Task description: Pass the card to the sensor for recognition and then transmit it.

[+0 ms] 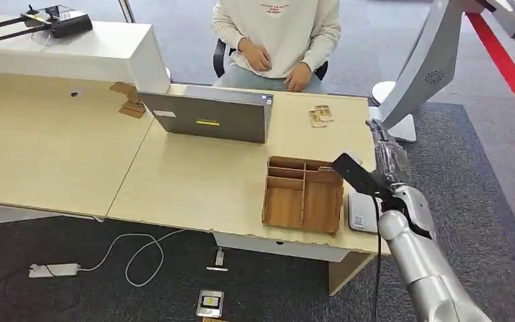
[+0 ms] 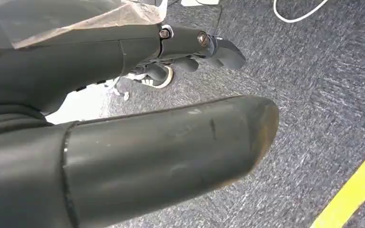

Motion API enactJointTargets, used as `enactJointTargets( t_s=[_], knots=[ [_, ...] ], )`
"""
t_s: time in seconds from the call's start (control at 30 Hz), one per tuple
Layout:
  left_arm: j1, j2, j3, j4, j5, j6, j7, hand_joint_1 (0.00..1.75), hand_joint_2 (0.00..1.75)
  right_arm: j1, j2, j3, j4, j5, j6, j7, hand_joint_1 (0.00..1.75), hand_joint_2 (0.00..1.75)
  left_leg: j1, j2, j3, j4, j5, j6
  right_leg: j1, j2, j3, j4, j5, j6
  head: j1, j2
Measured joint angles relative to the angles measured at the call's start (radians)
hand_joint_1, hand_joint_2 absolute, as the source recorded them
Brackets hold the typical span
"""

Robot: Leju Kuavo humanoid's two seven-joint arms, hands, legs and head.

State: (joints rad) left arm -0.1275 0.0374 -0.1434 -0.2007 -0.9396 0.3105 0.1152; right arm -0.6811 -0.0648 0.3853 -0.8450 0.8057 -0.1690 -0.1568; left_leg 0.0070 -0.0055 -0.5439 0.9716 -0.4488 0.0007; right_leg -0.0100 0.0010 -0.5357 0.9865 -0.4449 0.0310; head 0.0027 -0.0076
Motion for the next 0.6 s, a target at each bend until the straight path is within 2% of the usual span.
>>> enactJointTargets(
  t_s=[0.27, 0.6],
  knots=[
    [0.001, 0.000, -0.001, 0.000, 0.015, 0.007, 0.003, 0.00, 0.00, -0.009, 0.004, 0.007, 0.022, 0.007, 0.016, 0.005, 0.00, 1.75, 0.000, 0.000, 0.000, 0.000, 0.000, 0.000, 0.000, 0.000, 0.000, 0.000, 0.000, 0.000, 0.000, 0.000],
    [0.003, 0.002, -0.001, 0.000, 0.042, 0.012, 0.011, 0.00, 0.00, 0.027, -0.009, 0.008, -0.058, 0.003, 0.100, 0.092, 0.00, 1.75, 0.000, 0.000, 0.000, 0.000, 0.000, 0.000, 0.000, 0.000, 0.000, 0.000, 0.000, 0.000, 0.000, 0.000]
  ],
)
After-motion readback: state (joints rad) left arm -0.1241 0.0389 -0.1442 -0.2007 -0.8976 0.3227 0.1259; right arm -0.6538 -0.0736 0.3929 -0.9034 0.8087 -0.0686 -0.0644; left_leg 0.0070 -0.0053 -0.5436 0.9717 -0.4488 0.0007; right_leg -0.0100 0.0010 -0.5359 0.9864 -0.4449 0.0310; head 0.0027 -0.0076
